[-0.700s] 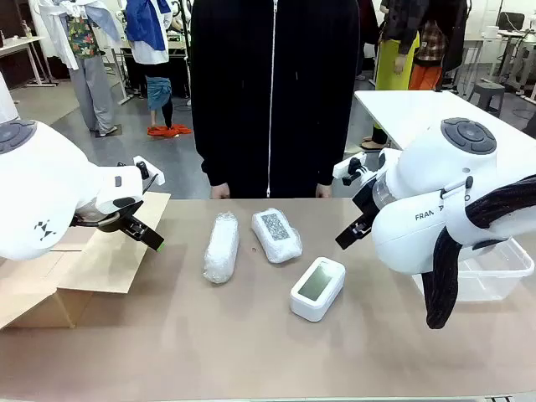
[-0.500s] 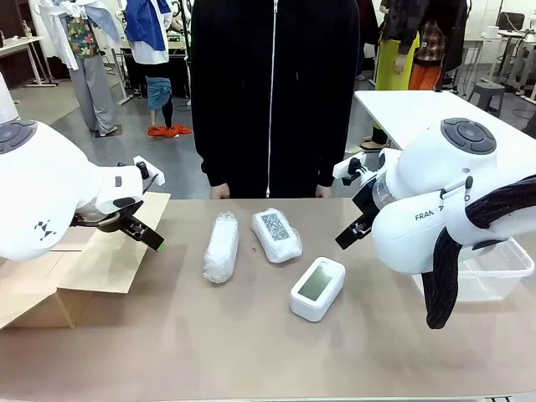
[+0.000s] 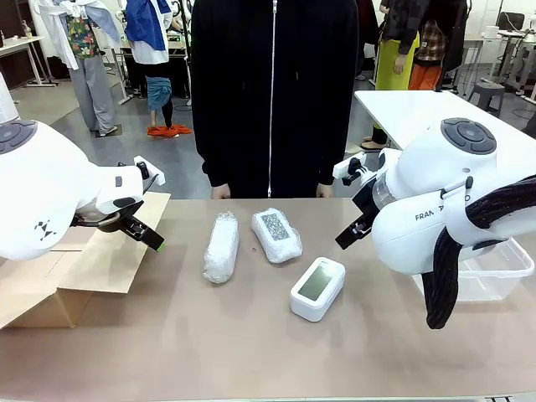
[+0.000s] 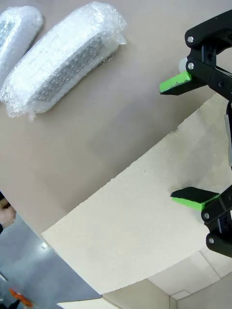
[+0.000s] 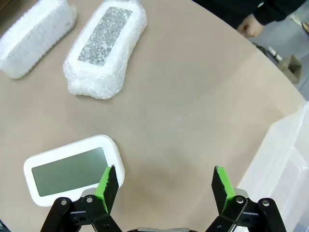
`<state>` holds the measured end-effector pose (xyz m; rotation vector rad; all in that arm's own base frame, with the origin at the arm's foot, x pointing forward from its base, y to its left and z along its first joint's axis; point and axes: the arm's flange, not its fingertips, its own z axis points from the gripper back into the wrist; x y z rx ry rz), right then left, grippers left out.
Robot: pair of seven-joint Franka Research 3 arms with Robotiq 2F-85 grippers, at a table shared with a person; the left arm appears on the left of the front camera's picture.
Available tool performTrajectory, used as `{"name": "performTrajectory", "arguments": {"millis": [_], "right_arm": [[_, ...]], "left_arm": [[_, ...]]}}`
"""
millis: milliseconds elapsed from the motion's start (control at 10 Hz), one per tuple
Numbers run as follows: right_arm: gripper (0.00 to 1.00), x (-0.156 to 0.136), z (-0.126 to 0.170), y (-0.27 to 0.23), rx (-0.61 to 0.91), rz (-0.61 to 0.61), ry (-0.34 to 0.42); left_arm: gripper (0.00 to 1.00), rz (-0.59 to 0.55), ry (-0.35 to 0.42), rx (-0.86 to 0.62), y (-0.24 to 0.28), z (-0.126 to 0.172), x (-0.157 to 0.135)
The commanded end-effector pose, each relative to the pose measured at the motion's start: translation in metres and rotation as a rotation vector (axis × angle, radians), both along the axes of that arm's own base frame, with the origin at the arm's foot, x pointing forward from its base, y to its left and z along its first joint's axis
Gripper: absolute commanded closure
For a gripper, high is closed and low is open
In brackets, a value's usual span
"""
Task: Separate and place wrapped and unwrapped clocks.
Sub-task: Pick up the Digital clock indicated by the person.
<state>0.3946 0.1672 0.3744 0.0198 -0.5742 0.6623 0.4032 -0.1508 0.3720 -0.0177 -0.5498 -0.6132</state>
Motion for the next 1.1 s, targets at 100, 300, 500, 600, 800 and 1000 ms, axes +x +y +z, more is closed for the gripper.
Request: {"name": "performTrajectory", "arguments": {"millis": [100, 300, 500, 600, 800, 1000], "right_arm": [[0.00, 0.000, 0.000, 0.000, 0.000, 0.000, 0.000], [0.00, 0.000, 0.000, 0.000, 0.000, 0.000, 0.000], [0.00, 0.000, 0.000, 0.000, 0.000, 0.000, 0.000], [0.00, 0.000, 0.000, 0.000, 0.000, 0.000, 0.000], [0.00, 0.000, 0.000, 0.000, 0.000, 0.000, 0.000], [0.00, -0.008, 0.032, -0.003, 0.029, 0.044, -0.059]], "left_arm": [[0.00, 0.001, 0.000, -0.001, 0.001, 0.000, 0.000], [0.00, 0.001, 0.000, -0.001, 0.001, 0.000, 0.000], [0.00, 0.001, 0.000, -0.001, 0.001, 0.000, 0.000], [0.00, 0.001, 0.000, -0.001, 0.001, 0.000, 0.000], [0.00, 0.001, 0.000, -0.001, 0.001, 0.000, 0.000], [0.00, -0.042, -0.027, -0.061, 0.007, 0.035, -0.010]]}}
